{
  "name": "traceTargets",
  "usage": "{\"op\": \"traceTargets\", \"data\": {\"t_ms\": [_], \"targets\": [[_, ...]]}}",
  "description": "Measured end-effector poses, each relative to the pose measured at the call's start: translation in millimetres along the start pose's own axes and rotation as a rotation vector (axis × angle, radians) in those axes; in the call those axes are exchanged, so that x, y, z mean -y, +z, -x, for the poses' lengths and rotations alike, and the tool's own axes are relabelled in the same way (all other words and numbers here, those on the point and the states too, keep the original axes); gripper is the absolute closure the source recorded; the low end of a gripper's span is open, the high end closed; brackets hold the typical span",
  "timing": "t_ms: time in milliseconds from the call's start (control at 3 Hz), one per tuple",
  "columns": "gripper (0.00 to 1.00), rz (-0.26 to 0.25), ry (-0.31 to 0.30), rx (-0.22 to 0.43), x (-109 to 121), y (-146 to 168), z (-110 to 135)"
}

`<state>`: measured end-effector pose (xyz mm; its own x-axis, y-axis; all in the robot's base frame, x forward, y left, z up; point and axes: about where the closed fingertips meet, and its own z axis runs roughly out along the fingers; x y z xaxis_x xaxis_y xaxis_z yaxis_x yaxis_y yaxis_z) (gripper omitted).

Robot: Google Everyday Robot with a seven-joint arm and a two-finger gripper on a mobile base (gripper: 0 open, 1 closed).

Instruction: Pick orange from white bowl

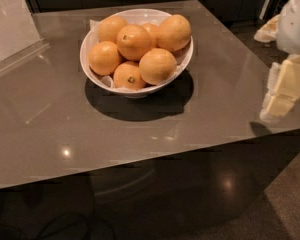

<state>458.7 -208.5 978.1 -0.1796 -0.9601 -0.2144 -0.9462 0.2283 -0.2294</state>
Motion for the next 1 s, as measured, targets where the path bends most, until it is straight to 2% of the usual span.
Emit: {"op": "traceTargets", "data": {"t_ms": [333, 667, 1000], "targets": [[0.0, 0.043, -0.109, 0.042, 39.4, 10.3, 27.8], [0.0, 0.072, -0.219, 0.118, 82.1, 24.2, 63.7], [0.0, -0.009, -0.225, 0.162, 105.9, 7.4, 76.7]]}}
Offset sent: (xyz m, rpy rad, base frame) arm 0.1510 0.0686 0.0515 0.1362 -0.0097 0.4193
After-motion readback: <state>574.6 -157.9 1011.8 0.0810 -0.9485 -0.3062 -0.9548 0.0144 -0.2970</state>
